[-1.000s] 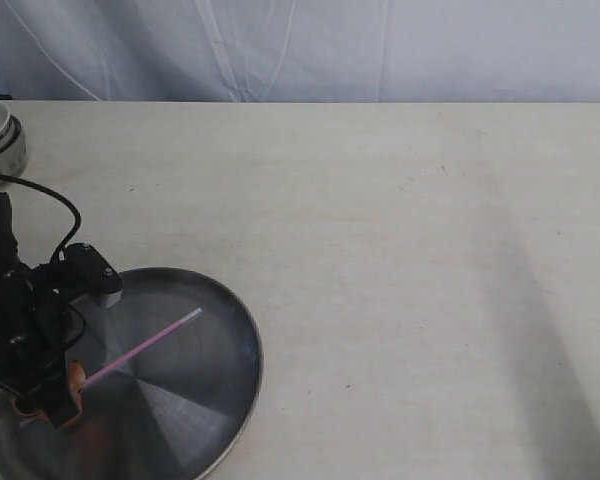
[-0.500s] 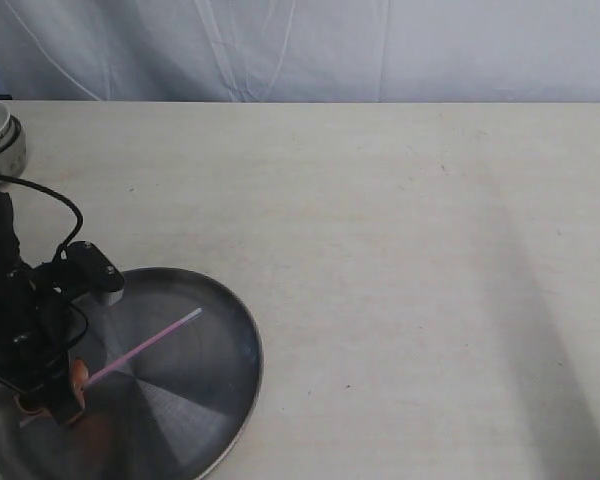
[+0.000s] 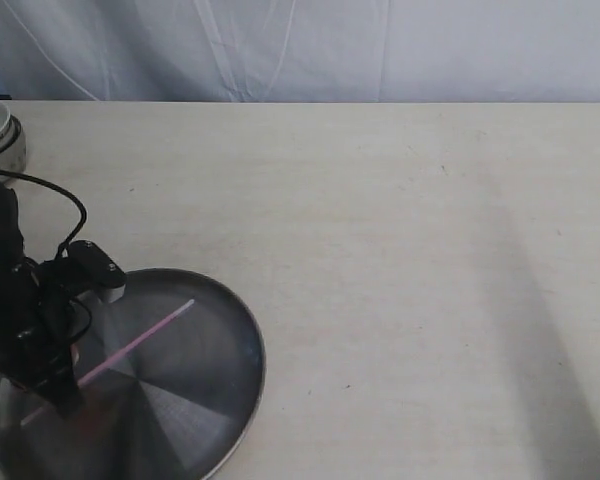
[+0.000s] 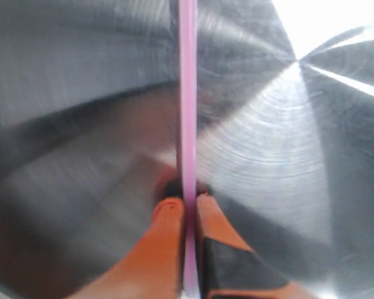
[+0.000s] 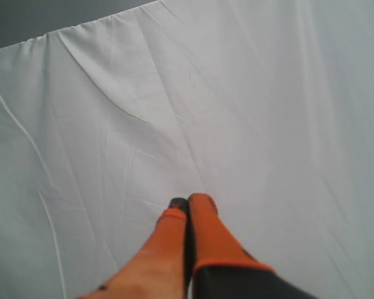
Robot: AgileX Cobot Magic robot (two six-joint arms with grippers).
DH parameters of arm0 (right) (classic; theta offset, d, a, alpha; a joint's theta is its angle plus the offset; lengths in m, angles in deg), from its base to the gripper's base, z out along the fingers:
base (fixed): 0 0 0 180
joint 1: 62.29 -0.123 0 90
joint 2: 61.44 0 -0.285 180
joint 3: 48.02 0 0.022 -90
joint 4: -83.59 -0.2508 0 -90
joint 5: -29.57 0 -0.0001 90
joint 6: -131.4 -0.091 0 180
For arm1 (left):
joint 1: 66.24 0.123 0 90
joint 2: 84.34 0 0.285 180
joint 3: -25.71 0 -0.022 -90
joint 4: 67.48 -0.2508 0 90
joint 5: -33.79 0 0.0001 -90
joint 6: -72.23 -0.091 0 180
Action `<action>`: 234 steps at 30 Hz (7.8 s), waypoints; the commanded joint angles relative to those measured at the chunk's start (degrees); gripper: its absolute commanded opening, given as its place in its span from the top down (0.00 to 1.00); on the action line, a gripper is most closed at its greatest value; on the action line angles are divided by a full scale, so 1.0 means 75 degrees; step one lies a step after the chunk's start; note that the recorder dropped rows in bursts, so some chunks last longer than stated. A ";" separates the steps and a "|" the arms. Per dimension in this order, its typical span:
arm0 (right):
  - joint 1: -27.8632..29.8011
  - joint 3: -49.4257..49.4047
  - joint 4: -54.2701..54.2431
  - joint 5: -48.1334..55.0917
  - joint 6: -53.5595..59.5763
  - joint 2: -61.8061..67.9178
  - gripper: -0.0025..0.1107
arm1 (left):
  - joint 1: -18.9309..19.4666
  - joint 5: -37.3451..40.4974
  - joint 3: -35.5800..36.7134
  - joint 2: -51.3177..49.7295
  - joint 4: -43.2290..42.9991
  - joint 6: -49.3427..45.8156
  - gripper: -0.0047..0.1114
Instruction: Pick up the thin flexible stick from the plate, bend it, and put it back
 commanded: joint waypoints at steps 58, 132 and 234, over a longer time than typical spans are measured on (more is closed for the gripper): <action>-0.3850 0.5478 1.0601 -0.2944 -1.2220 1.0578 0.37 | -0.0021 0.0583 -0.0518 0.3259 0.6634 -0.3289 0.96; -0.4473 0.5993 1.0750 -0.2231 -1.0357 1.1083 0.99 | -0.0021 0.1289 -0.0518 0.2991 0.8159 -0.3840 0.90; -0.5090 0.5993 1.2897 -0.1372 -1.0326 1.1003 0.99 | -0.0403 0.0189 -0.0604 0.2374 1.0882 -0.4648 0.96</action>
